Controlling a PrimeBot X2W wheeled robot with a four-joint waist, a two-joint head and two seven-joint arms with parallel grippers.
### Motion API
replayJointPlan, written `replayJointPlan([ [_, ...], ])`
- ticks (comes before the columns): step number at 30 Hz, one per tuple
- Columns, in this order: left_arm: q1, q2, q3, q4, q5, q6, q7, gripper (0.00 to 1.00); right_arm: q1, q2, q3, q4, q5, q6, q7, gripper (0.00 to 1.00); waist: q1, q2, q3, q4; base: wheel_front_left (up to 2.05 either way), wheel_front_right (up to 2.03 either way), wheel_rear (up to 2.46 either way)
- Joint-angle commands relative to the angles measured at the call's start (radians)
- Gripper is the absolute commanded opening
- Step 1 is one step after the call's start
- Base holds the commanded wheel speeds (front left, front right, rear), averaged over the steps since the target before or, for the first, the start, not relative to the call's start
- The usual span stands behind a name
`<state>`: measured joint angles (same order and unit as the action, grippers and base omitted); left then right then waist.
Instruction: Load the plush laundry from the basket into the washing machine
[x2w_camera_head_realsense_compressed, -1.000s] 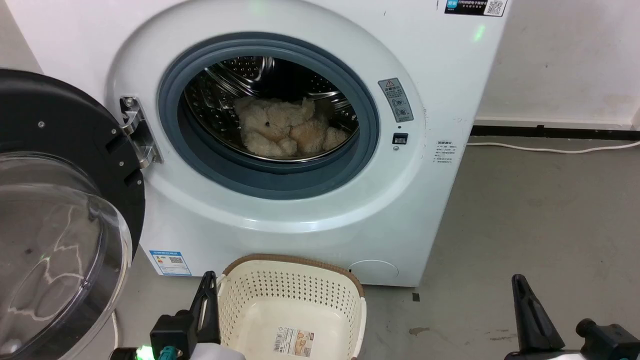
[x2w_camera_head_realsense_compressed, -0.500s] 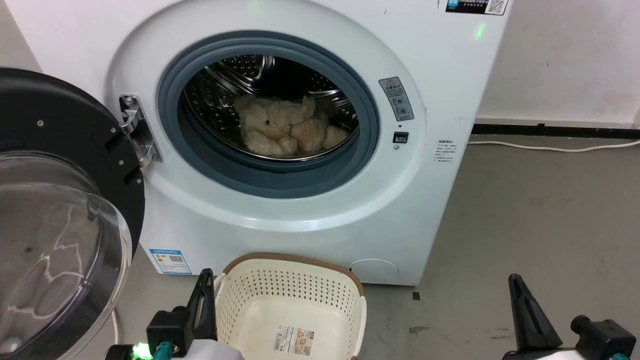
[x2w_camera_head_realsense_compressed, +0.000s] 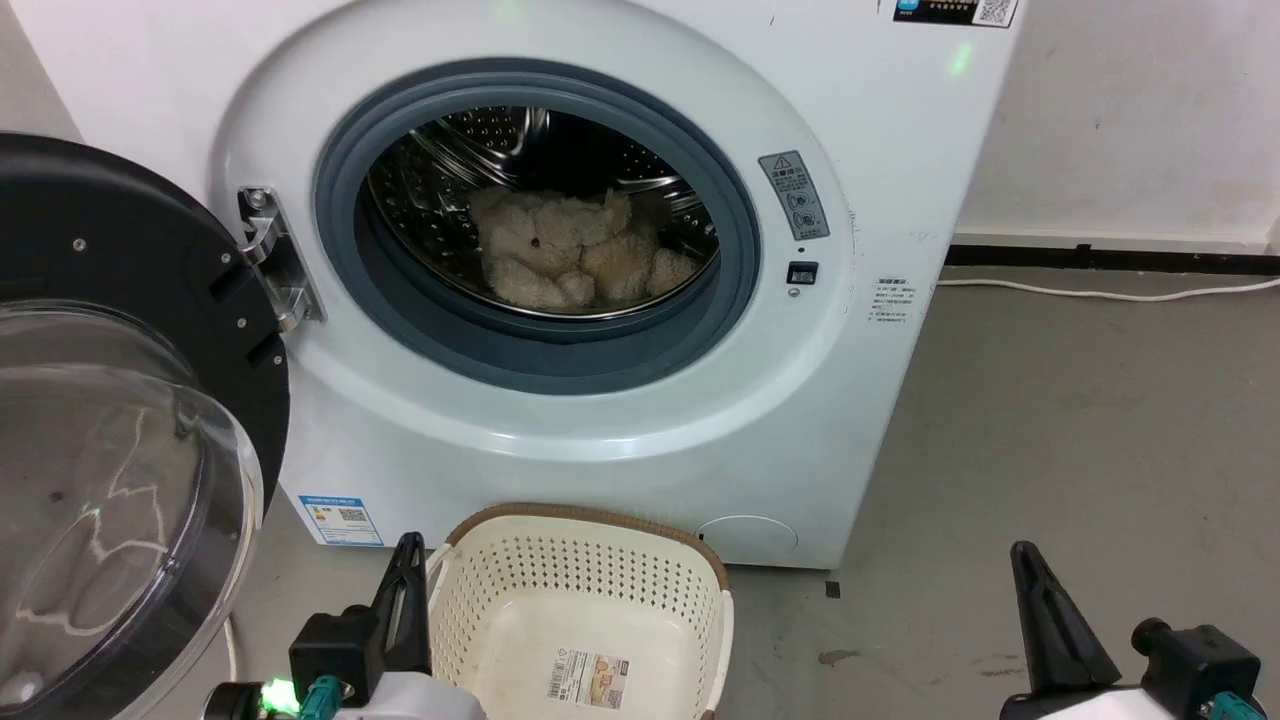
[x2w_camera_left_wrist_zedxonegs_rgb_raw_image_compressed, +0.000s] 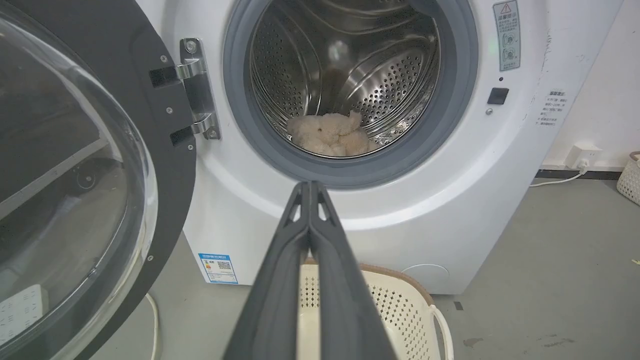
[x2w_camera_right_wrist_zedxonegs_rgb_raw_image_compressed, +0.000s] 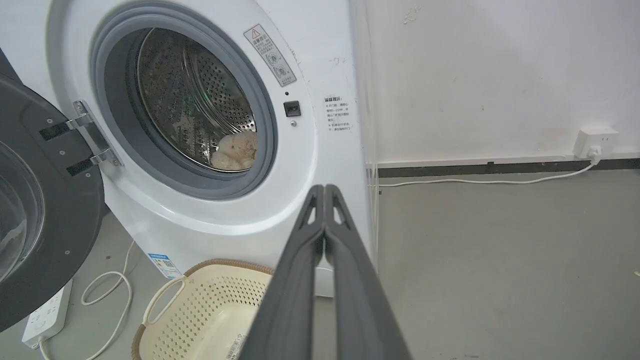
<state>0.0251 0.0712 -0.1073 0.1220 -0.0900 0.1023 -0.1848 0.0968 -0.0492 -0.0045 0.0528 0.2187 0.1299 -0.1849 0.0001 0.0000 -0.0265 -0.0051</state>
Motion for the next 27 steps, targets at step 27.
replayJointPlan([
  [27, -0.013, -0.009, 0.039, -0.045, 0.035, -0.037, 0.064, 0.0, -0.043, -0.001, 0.002, -0.022, -0.079, 0.0, 0.064, 0.0, 0.0, 0.0, 0.009, 0.002, 0.0, 0.0, 0.0],
])
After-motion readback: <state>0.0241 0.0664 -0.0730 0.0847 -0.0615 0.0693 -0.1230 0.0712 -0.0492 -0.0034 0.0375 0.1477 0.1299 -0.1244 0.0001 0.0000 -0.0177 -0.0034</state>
